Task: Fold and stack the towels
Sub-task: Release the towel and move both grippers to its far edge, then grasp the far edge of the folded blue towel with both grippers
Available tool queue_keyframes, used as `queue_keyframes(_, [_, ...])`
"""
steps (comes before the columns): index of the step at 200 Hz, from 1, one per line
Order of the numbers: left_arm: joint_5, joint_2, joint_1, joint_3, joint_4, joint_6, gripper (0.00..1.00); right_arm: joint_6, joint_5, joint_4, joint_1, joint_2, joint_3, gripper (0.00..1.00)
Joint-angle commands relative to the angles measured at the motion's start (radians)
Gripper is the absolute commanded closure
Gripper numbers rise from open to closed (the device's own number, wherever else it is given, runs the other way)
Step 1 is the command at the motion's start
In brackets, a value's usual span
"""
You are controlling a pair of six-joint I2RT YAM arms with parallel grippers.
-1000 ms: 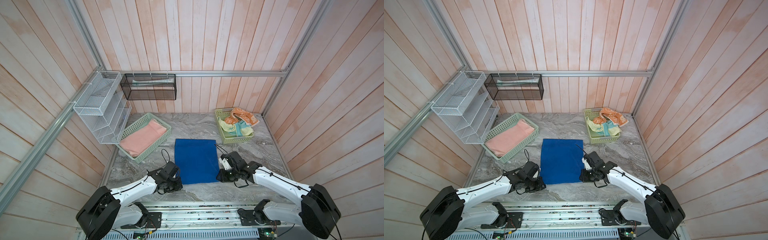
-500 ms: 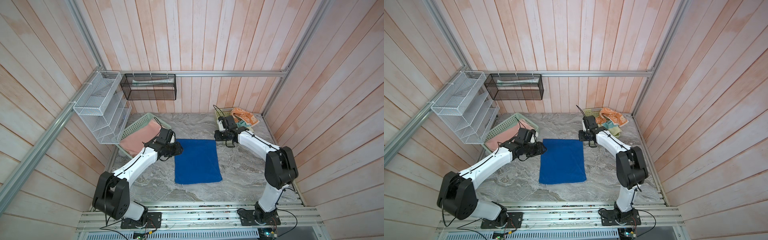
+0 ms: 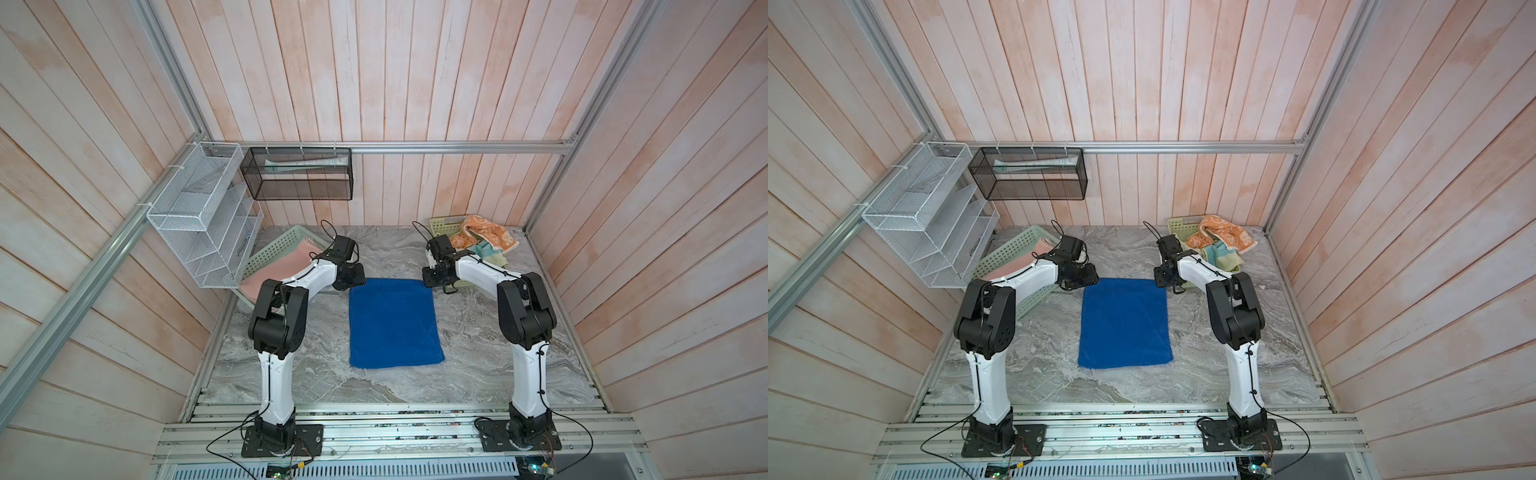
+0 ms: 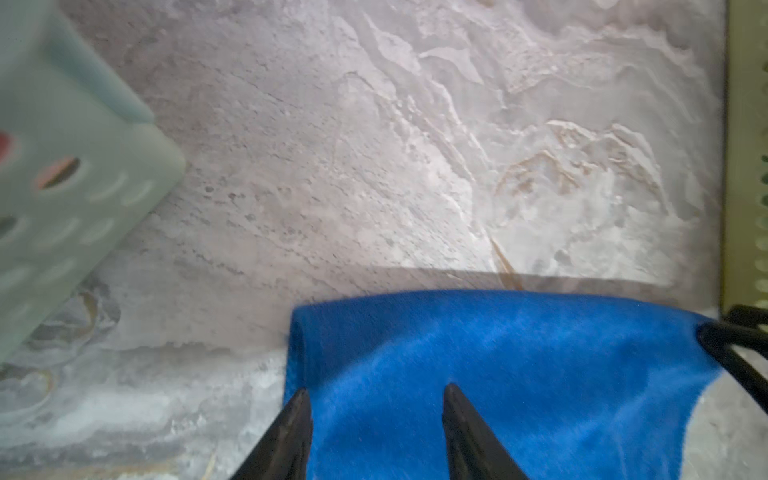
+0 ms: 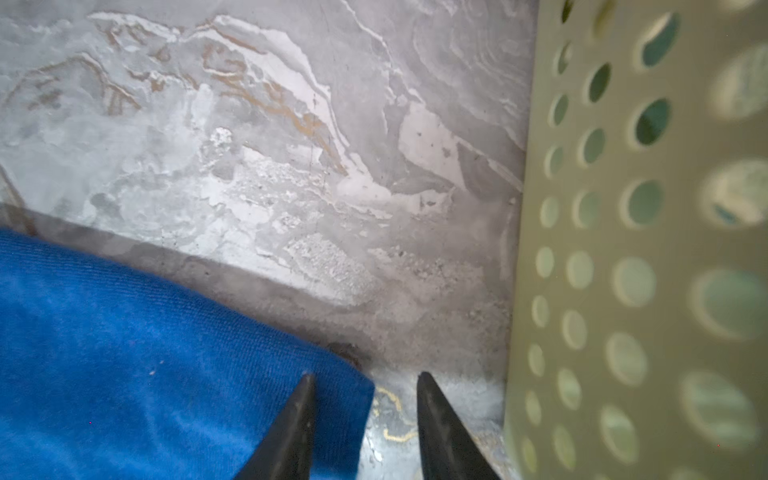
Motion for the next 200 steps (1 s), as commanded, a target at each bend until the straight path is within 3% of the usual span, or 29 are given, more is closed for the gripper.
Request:
queue_keyframes(1, [-0.041, 0.034, 0.013, 0.041, 0.01, 0.025, 0.47, -0.024, 0.009, -0.024, -0.008, 0.034, 0.018, 0.57])
queue_keyframes(85, [0.042, 0.086, 0.027, 0.029, 0.06, 0.03, 0.51, -0.028, -0.085, -0.014, -0.01, 0.083, 0.037, 0.61])
queue_keyframes(105, [0.069, 0.08, 0.034, 0.014, 0.081, 0.031, 0.58, -0.031, -0.102, -0.018, -0.011, 0.089, 0.046, 0.68])
queue_keyframes(151, [0.119, 0.023, 0.05, -0.025, 0.139, 0.049, 1.0, -0.057, -0.093, 0.016, -0.015, 0.027, 0.018, 0.95])
queue_keyframes(162, [0.128, -0.001, 0.052, -0.034, 0.15, 0.052, 1.0, -0.065, -0.085, 0.037, -0.017, -0.003, -0.003, 1.0])
queue_keyframes(200, [0.17, -0.08, 0.054, -0.054, 0.162, 0.067, 1.0, -0.08, -0.059, 0.066, -0.021, -0.105, -0.044, 1.0])
